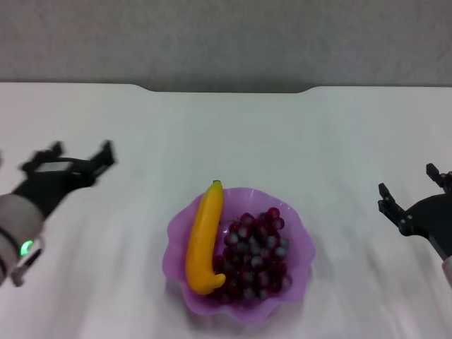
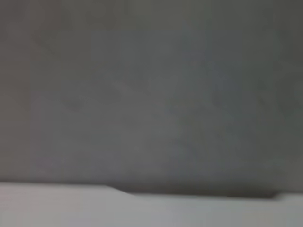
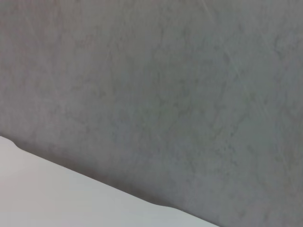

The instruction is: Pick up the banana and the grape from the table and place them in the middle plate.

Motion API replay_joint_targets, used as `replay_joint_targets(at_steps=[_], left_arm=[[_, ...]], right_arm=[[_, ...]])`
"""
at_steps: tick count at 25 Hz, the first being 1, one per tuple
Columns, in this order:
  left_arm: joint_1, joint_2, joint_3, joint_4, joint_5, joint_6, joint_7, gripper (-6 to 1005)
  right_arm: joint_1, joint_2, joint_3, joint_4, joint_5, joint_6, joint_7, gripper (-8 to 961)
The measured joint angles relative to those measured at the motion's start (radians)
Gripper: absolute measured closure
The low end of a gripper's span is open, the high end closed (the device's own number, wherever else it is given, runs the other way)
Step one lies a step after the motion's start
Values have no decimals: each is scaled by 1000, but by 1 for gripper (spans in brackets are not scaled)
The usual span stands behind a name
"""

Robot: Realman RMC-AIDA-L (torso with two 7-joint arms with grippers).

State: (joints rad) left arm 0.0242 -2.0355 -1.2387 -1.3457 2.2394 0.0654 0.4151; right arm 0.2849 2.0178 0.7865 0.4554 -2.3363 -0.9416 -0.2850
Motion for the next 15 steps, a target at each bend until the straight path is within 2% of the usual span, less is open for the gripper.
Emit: replay_joint_targets(at_steps=[3, 6, 9, 11, 15], left_arm=[[33, -3, 20, 65, 31, 183, 39, 104], [21, -3, 79, 206, 79, 415, 12, 104], [-16, -5, 134, 372, 151, 635, -68, 104], [-61, -8, 177, 533, 204, 806, -165, 104], [-150, -9, 236, 779, 226, 1010, -363, 104]], right_arm=[[-1, 1, -5, 2, 0, 0, 13, 69], [4, 1, -9, 0, 0, 0, 59, 69], [8, -1, -9, -2, 0, 0, 98, 69], [8, 0, -9, -3, 0, -3, 106, 69], [8, 1, -12, -3, -2, -13, 127, 69]])
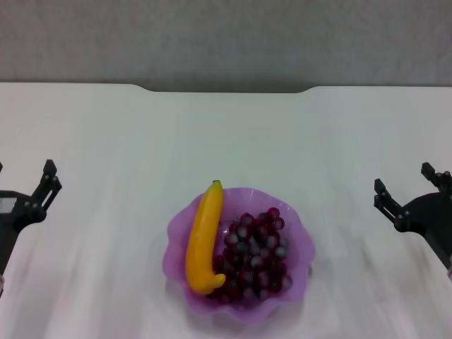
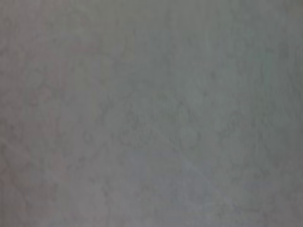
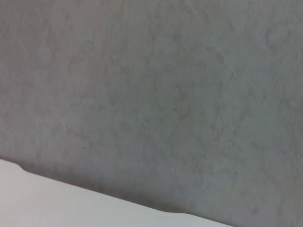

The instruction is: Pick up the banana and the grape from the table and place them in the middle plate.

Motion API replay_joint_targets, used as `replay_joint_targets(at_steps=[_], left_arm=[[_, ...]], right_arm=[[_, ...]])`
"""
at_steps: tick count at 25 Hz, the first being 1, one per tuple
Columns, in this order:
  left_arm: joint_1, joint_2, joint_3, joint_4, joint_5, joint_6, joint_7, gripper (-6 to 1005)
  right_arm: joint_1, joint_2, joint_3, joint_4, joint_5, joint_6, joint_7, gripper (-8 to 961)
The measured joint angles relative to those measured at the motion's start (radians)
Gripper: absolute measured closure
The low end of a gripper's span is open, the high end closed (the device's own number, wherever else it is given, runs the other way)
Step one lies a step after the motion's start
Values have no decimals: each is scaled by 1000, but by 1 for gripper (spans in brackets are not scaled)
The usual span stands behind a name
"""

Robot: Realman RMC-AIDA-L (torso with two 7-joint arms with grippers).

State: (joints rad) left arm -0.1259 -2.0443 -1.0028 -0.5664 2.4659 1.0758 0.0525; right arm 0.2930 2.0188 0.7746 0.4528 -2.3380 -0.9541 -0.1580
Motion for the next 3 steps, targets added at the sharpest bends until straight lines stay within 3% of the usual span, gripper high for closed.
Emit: replay_joint_targets(at_steps=[3], left_arm=[[-39, -1, 9, 95, 1, 33, -79, 104]], right_arm=[[2, -1, 0, 1, -3, 0, 33, 69]])
